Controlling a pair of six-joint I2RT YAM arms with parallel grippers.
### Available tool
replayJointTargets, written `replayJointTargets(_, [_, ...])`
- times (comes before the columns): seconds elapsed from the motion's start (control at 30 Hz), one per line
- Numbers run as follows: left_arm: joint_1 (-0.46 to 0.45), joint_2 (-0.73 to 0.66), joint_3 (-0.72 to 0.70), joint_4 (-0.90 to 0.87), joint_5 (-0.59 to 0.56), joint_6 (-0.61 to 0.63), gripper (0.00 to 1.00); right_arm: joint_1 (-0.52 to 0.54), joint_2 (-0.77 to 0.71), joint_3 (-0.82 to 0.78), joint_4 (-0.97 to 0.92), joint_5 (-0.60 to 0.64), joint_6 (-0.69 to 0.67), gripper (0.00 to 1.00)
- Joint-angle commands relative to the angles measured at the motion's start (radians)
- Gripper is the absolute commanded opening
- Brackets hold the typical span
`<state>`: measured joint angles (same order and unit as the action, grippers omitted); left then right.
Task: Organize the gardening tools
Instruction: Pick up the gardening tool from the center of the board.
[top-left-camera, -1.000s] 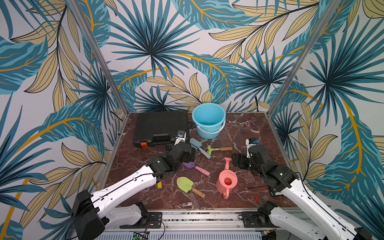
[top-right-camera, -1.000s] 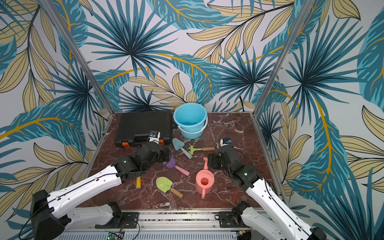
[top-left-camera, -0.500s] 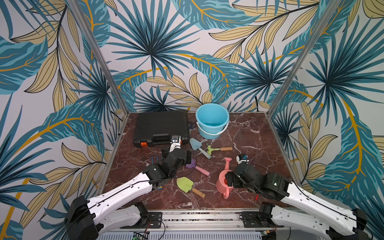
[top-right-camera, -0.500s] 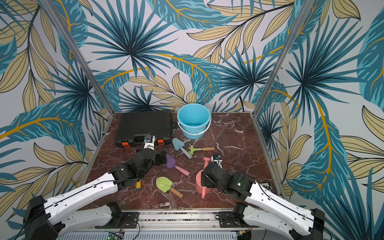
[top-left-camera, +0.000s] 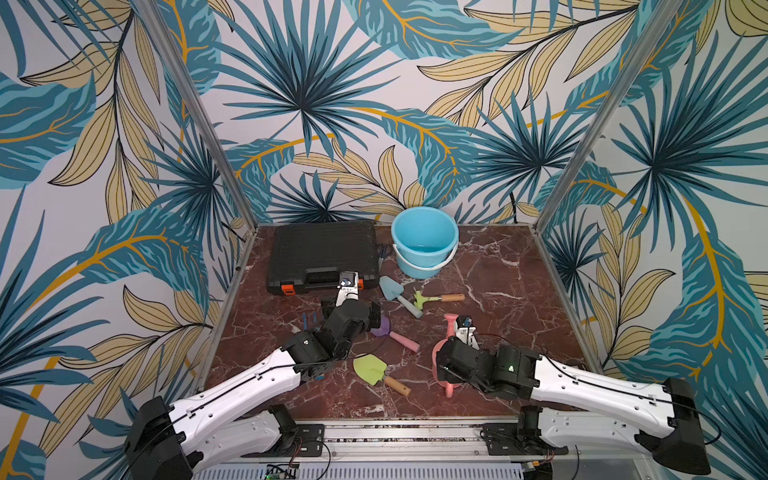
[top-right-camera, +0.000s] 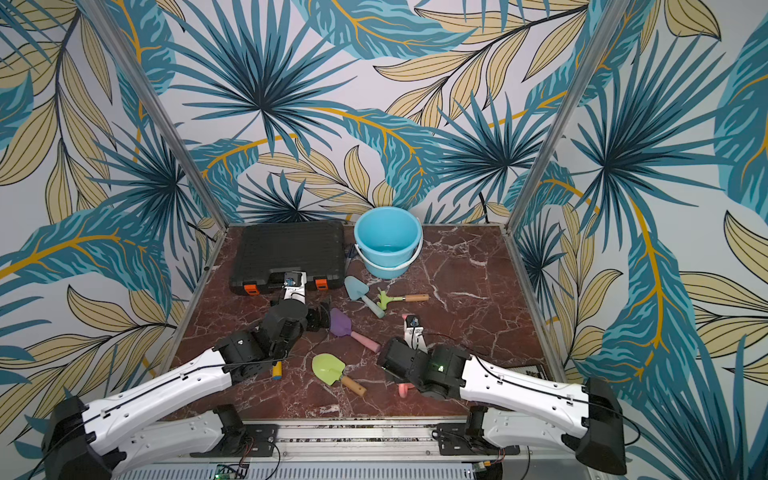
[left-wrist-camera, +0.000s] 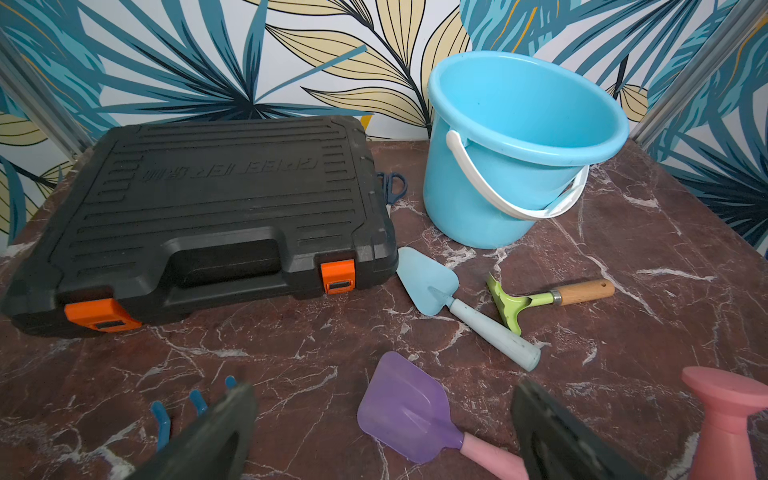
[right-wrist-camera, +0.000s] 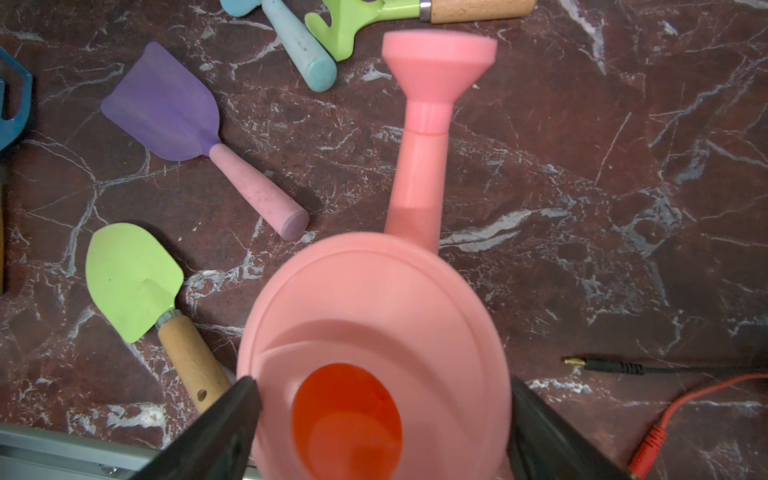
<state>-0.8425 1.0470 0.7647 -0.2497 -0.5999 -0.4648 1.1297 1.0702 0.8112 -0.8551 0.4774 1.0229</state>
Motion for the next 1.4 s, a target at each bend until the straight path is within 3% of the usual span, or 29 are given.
replayJointTargets(0.0, [0.005, -0.014, -0.01, 0.023, -0.01, -0.003, 1.0, 0.012, 0.035, -0.043, -0.106, 0.02, 0.018, 0.95])
replayJointTargets(0.2, [0.005, -0.012, -0.011, 0.024, -0.007, -0.003, 1.0, 0.015, -0.025, -0.027, -0.156, 0.072, 0.027, 0.98])
replayJointTargets(0.43, [0.005, -0.007, -0.01, 0.023, -0.016, 0.001, 1.0, 0.015, -0.147, -0.021, -0.141, 0.02, -0.035, 1.0])
replayJointTargets(0.8, [0.005, -0.006, -0.012, 0.025, -0.019, 0.003, 1.0, 0.082, -0.07, -0.049, -0.172, -0.019, 0.015, 0.99])
replayJointTargets(0.93, [0.005, -0.002, -0.012, 0.027, -0.016, 0.003, 1.0, 0.084, -0.044, -0.105, -0.099, -0.023, 0.035, 0.94])
replayJointTargets(1.03, [0.005, 0.0, -0.011, 0.027, -0.016, 0.003, 1.0, 0.083, -0.013, -0.12, -0.071, 0.001, 0.056, 0.82])
replayJointTargets(1.27, [0.005, -0.001, -0.012, 0.025, -0.013, 0.003, 1.0, 0.081, 0.08, -0.079, -0.035, 0.108, 0.028, 0.38])
replayJointTargets(1.37, [0.005, -0.001, -0.014, 0.025, -0.013, 0.002, 1.0, 0.081, 0.099, -0.054, -0.044, 0.147, 0.003, 0.24])
